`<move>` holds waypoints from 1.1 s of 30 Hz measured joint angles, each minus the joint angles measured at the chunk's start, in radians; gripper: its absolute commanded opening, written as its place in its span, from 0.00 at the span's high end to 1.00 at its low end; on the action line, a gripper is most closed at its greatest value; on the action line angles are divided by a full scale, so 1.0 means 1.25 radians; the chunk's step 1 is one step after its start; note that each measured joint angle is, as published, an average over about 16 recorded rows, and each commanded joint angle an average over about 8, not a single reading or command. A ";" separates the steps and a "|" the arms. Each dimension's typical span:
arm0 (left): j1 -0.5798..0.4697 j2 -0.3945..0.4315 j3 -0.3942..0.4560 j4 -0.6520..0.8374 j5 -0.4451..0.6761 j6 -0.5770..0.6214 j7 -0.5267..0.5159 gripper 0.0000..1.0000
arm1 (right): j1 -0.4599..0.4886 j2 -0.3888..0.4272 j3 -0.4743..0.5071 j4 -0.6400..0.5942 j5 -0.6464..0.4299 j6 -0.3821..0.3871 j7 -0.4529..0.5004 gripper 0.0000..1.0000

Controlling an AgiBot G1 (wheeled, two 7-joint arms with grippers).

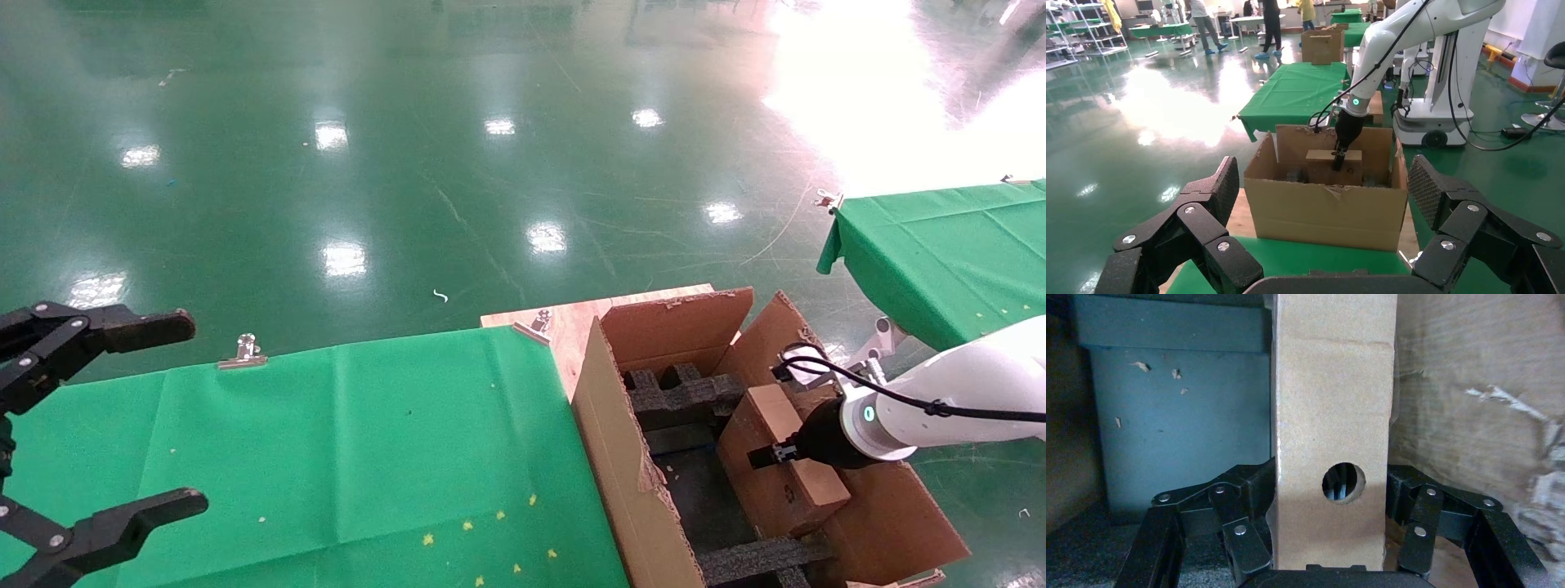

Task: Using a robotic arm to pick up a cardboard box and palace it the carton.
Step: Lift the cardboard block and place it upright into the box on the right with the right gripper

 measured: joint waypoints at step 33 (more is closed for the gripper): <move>0.000 0.000 0.000 0.000 0.000 0.000 0.000 0.00 | -0.016 -0.040 0.010 -0.081 0.063 -0.012 -0.067 0.00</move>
